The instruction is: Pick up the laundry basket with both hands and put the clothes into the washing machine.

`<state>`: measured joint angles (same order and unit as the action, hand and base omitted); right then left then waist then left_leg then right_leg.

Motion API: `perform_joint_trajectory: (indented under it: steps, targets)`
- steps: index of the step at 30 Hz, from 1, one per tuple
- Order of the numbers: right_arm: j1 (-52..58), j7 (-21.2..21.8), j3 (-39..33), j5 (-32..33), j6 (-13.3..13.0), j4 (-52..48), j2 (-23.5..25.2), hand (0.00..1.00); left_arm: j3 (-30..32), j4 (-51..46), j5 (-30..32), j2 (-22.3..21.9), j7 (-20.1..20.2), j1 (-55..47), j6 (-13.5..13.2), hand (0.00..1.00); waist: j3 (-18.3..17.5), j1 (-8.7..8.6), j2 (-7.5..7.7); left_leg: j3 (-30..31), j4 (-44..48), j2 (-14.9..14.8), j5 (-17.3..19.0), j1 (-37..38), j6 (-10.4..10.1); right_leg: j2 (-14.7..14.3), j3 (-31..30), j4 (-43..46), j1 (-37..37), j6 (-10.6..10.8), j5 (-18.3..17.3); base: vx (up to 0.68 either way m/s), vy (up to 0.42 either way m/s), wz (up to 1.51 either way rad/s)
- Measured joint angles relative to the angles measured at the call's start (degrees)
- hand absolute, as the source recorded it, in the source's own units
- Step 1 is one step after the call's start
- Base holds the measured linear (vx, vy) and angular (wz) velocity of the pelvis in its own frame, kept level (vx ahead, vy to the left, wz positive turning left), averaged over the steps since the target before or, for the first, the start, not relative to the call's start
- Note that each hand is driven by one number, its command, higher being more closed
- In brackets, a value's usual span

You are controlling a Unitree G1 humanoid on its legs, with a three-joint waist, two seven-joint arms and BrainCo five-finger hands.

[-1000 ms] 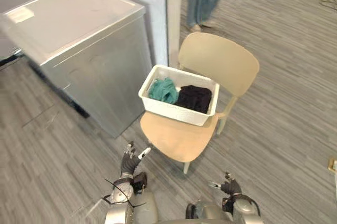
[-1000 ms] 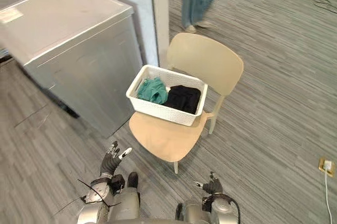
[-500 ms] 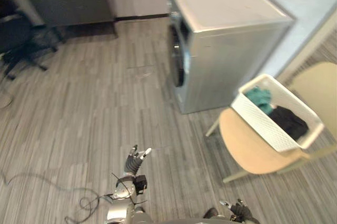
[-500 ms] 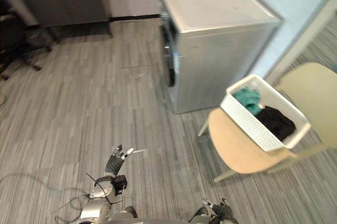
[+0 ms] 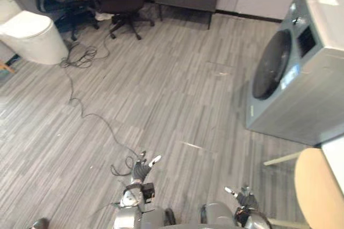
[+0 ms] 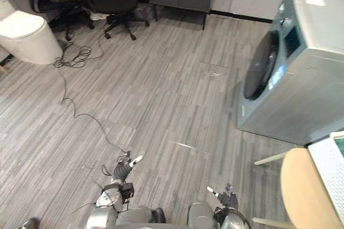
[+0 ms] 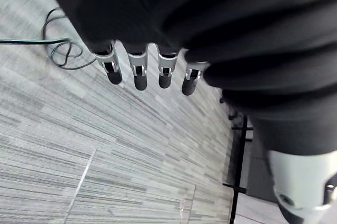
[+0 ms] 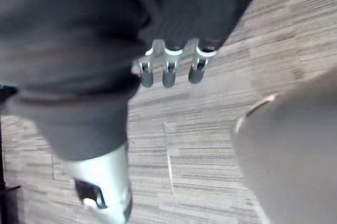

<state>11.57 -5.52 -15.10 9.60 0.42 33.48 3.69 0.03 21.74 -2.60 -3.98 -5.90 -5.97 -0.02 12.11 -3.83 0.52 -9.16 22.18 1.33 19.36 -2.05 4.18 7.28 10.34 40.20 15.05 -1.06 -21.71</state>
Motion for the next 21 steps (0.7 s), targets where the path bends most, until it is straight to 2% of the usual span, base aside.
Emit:
perform_joint_trajectory:
  steps: [1, 2, 3, 4, 5, 6, 7, 8, 9, 10, 11, 13, 14, 16, 17, 18, 19, 20, 21]
  targets:
    - [1.4, -0.8, 1.1, 0.0, -0.1, -1.3, -0.1, 0.0, -0.9, -0.2, -0.2, 0.0, -0.4, 0.8, -0.4, 0.0, -1.4, -0.35, -0.53, 0.6, -1.4, 0.0, 0.4, 1.2, -0.8, -1.0, 3.1, -4.4, 1.6, -1.5, 0.9, 0.12, -0.031, 0.58]
    - [1.9, -0.9, 1.7, 0.1, -0.1, -1.7, -0.2, 0.0, -1.2, -0.4, -0.2, 0.0, -0.4, 0.8, -0.6, 0.0, -2.3, -0.42, 0.58, 1.0, -1.6, 0.1, 0.8, 2.3, -1.1, -1.1, 3.5, -6.0, 1.4, -2.5, 3.7, 0.34, -0.088, 0.71]
    - [3.1, -1.0, 1.9, 0.3, -0.1, -1.9, -0.5, 0.0, -2.6, -0.3, -0.3, 0.1, -0.4, 0.4, -0.5, 0.0, -3.3, -1.46, -0.74, 2.4, -2.3, -0.8, 1.8, 5.0, -2.8, -2.3, 4.3, -7.2, -1.3, -2.7, 5.5, 0.36, -0.077, 0.44]
    - [3.6, -1.0, 2.0, 0.9, -0.1, -2.0, -0.7, 0.0, -3.1, -0.6, -0.3, 0.2, -0.3, -0.4, -0.6, 0.0, -4.3, -1.31, -1.15, 2.2, -1.0, -1.8, 1.7, 5.7, -3.8, -3.1, 4.7, -8.9, -2.8, -2.6, 5.1, 0.44, -0.071, 0.5]
    - [4.0, -1.0, 1.7, 1.6, -0.2, -2.8, -0.6, 0.0, -3.3, -1.8, -0.8, 0.2, -0.4, -1.4, -0.8, 0.0, -5.1, -1.97, -3.0, 1.8, 9.1, -3.8, 1.6, 1.6, -4.7, -4.4, 5.8, -10.6, -4.6, -3.1, 4.3, 0.37, -0.048, 0.2]
    - [3.9, -1.0, 1.5, 1.9, -0.5, -3.6, -0.6, 0.0, -3.1, -2.3, -1.2, 0.2, -0.5, -1.5, -1.2, 0.0, -4.9, -2.22, -3.86, 1.5, 27.3, -7.5, -3.4, -6.4, -6.9, -5.7, 6.3, -11.3, -6.6, -3.6, 4.1, 0.36, -0.065, 0.03]
    - [3.6, -1.0, 1.6, 2.0, -0.5, -3.7, -0.7, 0.0, -2.5, -2.3, -1.7, 0.2, -0.6, -1.7, -1.1, 0.0, -4.5, -1.41, -4.38, 0.9, 34.6, -9.5, -8.5, -9.3, -7.3, -6.7, 5.5, -11.4, -7.8, -4.1, 3.9, 0.44, -0.071, -0.74]
    - [3.0, -1.4, 1.7, 2.3, -0.4, -3.6, -0.6, 0.0, -0.8, -2.4, -3.3, 0.1, -0.8, -3.2, -1.1, 0.0, -4.3, 0.35, -4.54, -0.5, 44.5, -13.1, -21.2, -13.0, -7.7, -8.5, 2.4, -11.7, -10.3, -5.1, 3.3, 0.46, -0.015, -1.41]
    - [2.6, -2.1, 2.0, 2.4, -0.6, -3.6, -0.4, 0.0, 0.8, -2.8, -4.6, -0.1, -1.8, -4.9, -1.1, 0.0, -4.1, 1.72, -4.84, -1.1, 52.5, -16.6, -23.4, -15.4, -7.3, -10.0, -0.3, -13.5, -14.0, -5.5, 3.1, 0.58, 0.02, -1.51]
    - [2.2, -2.1, 2.1, 2.4, -0.6, -3.6, -0.4, 0.0, 1.0, -3.1, -5.0, -0.1, -2.1, -5.7, -1.1, 0.0, -4.1, 2.03, -5.03, -1.2, 55.5, -18.0, -23.2, -16.4, -7.0, -10.3, -1.3, -14.8, -15.7, -5.6, 3.0, 0.59, 0.048, -1.31]
    - [2.0, -2.3, 2.0, 2.4, -0.6, -3.6, -0.6, 0.0, 1.2, -3.7, -5.7, 0.0, -2.1, -6.6, -1.2, 0.0, -4.2, 2.55, -4.69, -2.2, 58.2, -19.9, -21.9, -18.5, -4.9, -10.1, -3.8, -17.3, -18.5, -5.6, 2.9, 0.59, 0.083, -1.07]
    - [2.0, -2.3, 2.1, 2.1, -0.6, -3.6, -0.7, 0.0, 1.4, -3.7, -5.7, 0.0, -1.8, -6.6, -1.2, 0.0, -4.2, 3.45, -3.6, -5.0, 55.8, -22.2, -20.1, -21.5, -3.3, -8.4, -7.4, -20.6, -21.4, -5.5, 3.0, 0.47, 0.101, -0.88]
    - [1.9, -2.3, 2.3, 1.9, -0.5, -3.6, -0.5, 0.0, 2.0, -3.8, -5.7, 0.3, -1.7, -6.7, -1.2, 0.0, -3.9, 3.4, -2.88, -6.7, 50.7, -22.5, -18.7, -22.8, -2.8, -7.0, -9.5, -23.1, -23.5, -5.0, 3.3, 0.46, 0.158, -0.54]
    - [1.8, -2.2, 2.7, 1.4, -0.3, -3.6, -0.4, 0.0, 2.2, -3.9, -5.7, 0.5, -1.6, -6.8, -1.1, 0.0, -3.8, 3.42, -2.01, -10.2, 37.8, -21.6, -16.5, -23.2, -3.5, -4.5, -10.9, -26.5, -26.7, -4.5, 3.6, 0.45, 0.212, -0.39]
    - [1.4, -2.0, 3.0, 1.2, -0.4, -3.6, -0.6, 0.0, 1.9, -3.9, -5.7, 0.5, -1.6, -6.9, -1.1, 0.0, -4.0, 3.44, -1.66, -11.6, 23.5, -18.6, -16.2, -22.5, -3.9, -2.4, -11.1, -27.4, -27.7, -4.5, 3.5, 0.47, 0.295, -0.35]
    - [1.0, -1.9, 3.6, 1.0, -0.4, -3.6, -1.1, 0.0, 1.6, -3.9, -5.6, 0.3, -1.6, -7.1, -1.1, 0.0, -4.2, 3.89, -1.62, -11.4, 6.5, -14.8, -17.2, -20.6, -5.3, -0.4, -11.7, -27.5, -28.4, -3.6, 3.1, 0.6, 0.415, -0.42]
    - [0.9, -1.9, 4.2, 1.0, -0.4, -3.7, -1.5, 0.0, 1.5, -4.0, -5.6, 0.0, -1.6, -7.4, -1.1, 0.0, -4.3, 4.34, -2.05, -10.9, -2.3, -13.2, -18.5, -18.8, -7.0, 0.3, -12.2, -27.5, -29.1, -2.5, 2.7, 0.67, 0.51, -0.73]
    - [1.7, -1.7, 4.8, 0.9, -0.4, -4.5, -2.5, 0.0, 1.0, -4.2, -5.5, -0.1, -1.6, -9.1, -1.1, 0.0, -5.5, 5.18, -4.32, -7.6, -18.6, -12.4, -20.4, -14.9, -9.6, 0.2, -13.0, -27.7, -30.0, 0.9, 1.4, 0.68, 0.535, -0.95]
    - [0.7, -1.6, 5.7, 0.4, -0.3, -3.1, -1.4, 0.0, 2.9, -3.2, -5.2, -0.2, -1.8, -9.9, -1.0, 0.0, -6.2, 5.2, -2.47, -6.1, -15.9, -10.4, -29.5, -14.4, -9.2, 2.4, -15.7, -27.3, -30.8, 3.4, -0.1, 0.53, 0.413, -0.87]
